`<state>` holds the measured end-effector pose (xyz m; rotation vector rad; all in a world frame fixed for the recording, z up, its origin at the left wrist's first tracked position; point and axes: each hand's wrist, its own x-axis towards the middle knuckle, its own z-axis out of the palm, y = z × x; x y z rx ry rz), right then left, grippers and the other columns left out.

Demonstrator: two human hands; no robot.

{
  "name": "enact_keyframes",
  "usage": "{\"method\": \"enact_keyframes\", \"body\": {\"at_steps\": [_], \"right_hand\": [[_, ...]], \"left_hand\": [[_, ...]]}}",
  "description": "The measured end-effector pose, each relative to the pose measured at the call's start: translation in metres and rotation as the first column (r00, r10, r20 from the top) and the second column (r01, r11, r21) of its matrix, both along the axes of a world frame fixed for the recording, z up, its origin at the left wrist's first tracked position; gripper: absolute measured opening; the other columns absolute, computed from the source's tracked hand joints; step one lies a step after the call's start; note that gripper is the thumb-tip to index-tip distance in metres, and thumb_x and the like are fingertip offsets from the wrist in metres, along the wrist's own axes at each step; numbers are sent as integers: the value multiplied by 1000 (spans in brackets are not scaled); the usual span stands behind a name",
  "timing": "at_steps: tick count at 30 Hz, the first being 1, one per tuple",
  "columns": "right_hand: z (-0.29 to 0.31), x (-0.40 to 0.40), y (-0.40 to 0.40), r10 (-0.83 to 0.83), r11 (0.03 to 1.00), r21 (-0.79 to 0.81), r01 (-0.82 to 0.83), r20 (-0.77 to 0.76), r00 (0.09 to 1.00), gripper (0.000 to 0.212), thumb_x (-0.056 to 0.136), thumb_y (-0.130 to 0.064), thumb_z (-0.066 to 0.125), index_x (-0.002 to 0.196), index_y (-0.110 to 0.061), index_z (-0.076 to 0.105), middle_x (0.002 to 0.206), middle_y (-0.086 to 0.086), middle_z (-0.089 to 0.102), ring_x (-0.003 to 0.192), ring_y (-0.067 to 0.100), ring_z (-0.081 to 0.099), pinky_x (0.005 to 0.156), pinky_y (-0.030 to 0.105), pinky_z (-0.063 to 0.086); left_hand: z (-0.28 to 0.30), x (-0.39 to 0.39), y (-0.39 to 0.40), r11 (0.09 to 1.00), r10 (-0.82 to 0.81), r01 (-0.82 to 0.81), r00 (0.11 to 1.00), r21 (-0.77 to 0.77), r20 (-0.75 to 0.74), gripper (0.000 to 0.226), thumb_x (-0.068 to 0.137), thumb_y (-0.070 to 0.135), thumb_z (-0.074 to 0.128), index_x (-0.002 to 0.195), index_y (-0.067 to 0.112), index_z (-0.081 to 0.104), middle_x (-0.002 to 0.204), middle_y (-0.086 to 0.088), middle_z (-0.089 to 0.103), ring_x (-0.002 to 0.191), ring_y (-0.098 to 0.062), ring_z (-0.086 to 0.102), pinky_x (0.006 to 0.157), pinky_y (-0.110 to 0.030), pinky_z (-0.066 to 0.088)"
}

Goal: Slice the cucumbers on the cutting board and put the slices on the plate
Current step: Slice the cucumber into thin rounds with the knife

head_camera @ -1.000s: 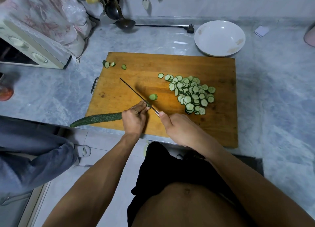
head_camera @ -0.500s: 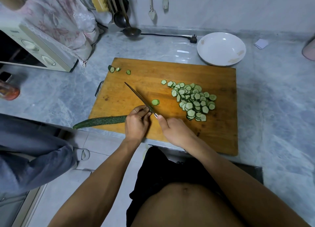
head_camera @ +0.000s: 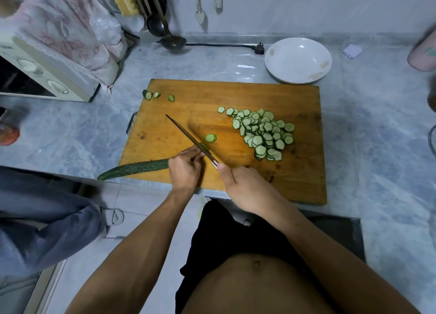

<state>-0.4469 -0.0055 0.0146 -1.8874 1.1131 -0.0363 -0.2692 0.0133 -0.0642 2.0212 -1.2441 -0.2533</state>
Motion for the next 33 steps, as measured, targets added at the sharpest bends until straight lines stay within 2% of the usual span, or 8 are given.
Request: {"method": "enact_keyframes", "body": {"at_steps": [3,6,9,14,20,26,31,33], "right_hand": [[3,0,-2,5,1000,10,-5,1,1000,69,105,-52,14,66,-10,53,70,7,54,85,25,51,73,34,37],[3,1,-5,-13,999,32,13,-12,1000,68,105,-52,14,62,-11,49,67,7,52,75,23,52,69,33,36],[-2,7,-8,-28,999,19,28,-22,999,69,105,-52,16,58,-11,46,61,6,49,60,18,49,61,33,34],[-15,20,-21,-28,999,-23,27,-44,999,68,104,-53,17,55,-14,43,59,5,45,67,26,46,65,32,33],[-20,21,-15,-19,999,-29,18,-27,999,68,105,-51,16,58,-13,46,61,4,47,80,26,47,71,32,34],[-7,8,-25,-31,999,-11,30,-21,999,70,106,-48,19,52,-12,42,52,5,45,53,19,46,63,32,36],[-2,-4,-13,31,997,-63,-33,-23,999,67,106,-48,19,54,-12,42,53,4,46,52,15,45,50,32,28],[0,-6,-9,48,996,-74,-50,-21,999,66,106,-49,19,54,-13,41,53,3,46,53,14,46,49,31,28]], "left_hand": [[-2,0,0,1000,3,-3,999,-2,-33,22,79,-5,64,94,4,79,103,-10,74,99,-18,70,90,-25,52],[-3,-4,-1,1000,25,-26,997,-15,-66,27,77,-11,63,96,0,77,105,-13,73,101,-15,68,93,-8,45],[-4,-7,-1,999,31,-35,996,-42,-80,29,76,-16,61,97,-4,76,105,-17,73,100,-15,66,91,0,39],[-5,-6,-2,997,39,-44,996,-65,-85,27,77,-18,62,98,-6,74,105,-21,71,100,-15,65,89,4,36],[-10,8,2,997,-69,69,997,20,41,23,84,-2,66,104,4,76,110,-12,73,103,-22,69,93,-8,40],[-4,1,0,1000,2,-2,1000,-5,18,19,83,-3,70,100,2,77,107,-11,74,99,-20,70,93,-9,41],[-4,1,-1,999,24,-23,999,30,-33,27,80,-9,63,101,2,77,108,-11,73,104,-18,69,94,-2,39],[-4,1,-1,999,24,-23,999,32,-26,29,79,-8,61,100,3,78,107,-10,73,104,-17,69,95,-12,45]]}}
